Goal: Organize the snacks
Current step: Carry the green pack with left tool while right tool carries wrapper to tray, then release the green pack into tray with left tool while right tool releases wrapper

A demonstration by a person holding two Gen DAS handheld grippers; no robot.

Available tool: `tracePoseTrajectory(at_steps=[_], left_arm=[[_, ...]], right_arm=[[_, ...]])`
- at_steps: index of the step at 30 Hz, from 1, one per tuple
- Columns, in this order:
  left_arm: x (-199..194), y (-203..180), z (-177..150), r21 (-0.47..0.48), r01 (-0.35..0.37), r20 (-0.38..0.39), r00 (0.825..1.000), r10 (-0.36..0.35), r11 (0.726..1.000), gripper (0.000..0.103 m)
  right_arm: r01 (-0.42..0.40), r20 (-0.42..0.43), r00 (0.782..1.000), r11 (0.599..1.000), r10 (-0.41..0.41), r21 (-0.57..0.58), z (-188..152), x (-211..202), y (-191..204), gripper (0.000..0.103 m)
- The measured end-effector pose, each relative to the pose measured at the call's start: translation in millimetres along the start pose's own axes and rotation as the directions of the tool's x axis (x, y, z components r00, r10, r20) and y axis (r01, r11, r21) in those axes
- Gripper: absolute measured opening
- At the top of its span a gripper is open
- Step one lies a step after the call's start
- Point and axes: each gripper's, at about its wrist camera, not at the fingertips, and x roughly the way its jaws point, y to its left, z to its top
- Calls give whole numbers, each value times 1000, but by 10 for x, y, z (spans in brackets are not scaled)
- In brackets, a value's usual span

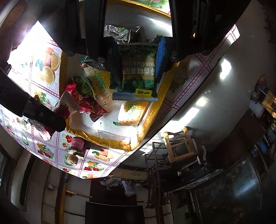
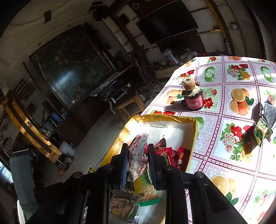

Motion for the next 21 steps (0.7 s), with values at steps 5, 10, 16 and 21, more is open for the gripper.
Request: tracePoseTrajectory(at_steps=[5,10,16,21], left_arm=[[119,-8,63,-2,-5,-17,1000,5,1000,35],[214,-31,86,4,-5,-30,1000,5,1000,35],[301,-86,103,13,-7,-43,999,8,1000,35],[366,-123,102,20,0,-60,998,1,1000,35]], right_arm=[[11,-21,1000,1000,-10,22,12,145,-116,25],[13,-36,999,999,-12,42,36,242,-204,25],[11,-54,999,998,-8,63,64,350,-311,25],[12,-72,997,997,-7,77,74,434,-385,25]])
